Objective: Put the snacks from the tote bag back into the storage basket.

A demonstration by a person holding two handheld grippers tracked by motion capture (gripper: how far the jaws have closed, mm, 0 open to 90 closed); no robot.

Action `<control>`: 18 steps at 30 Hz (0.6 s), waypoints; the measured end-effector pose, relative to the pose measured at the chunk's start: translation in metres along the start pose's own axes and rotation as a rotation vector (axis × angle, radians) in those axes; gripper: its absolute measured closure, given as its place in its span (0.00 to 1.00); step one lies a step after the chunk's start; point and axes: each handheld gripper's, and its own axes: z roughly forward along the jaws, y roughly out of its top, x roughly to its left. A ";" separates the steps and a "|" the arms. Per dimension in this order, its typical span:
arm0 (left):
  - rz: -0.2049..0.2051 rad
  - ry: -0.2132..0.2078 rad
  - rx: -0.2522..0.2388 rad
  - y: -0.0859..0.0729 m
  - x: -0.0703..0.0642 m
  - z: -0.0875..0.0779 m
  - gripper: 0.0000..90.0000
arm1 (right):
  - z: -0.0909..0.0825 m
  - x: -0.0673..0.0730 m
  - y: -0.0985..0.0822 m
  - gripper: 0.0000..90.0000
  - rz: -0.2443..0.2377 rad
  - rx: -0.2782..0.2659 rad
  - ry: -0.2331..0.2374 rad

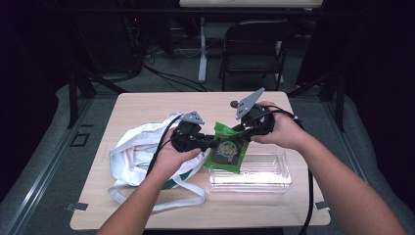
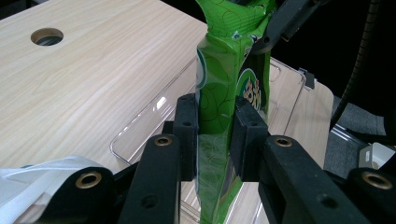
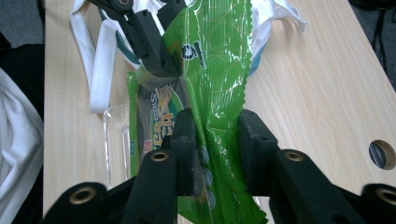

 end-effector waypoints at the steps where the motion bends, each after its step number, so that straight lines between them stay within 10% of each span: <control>1: 0.000 -0.001 0.000 0.000 0.000 0.001 0.83 | 0.000 0.000 0.000 0.81 0.004 -0.005 0.005; 18: -0.036 0.002 -0.006 -0.003 0.003 0.000 0.78 | -0.004 -0.004 -0.002 0.85 -0.003 0.002 0.018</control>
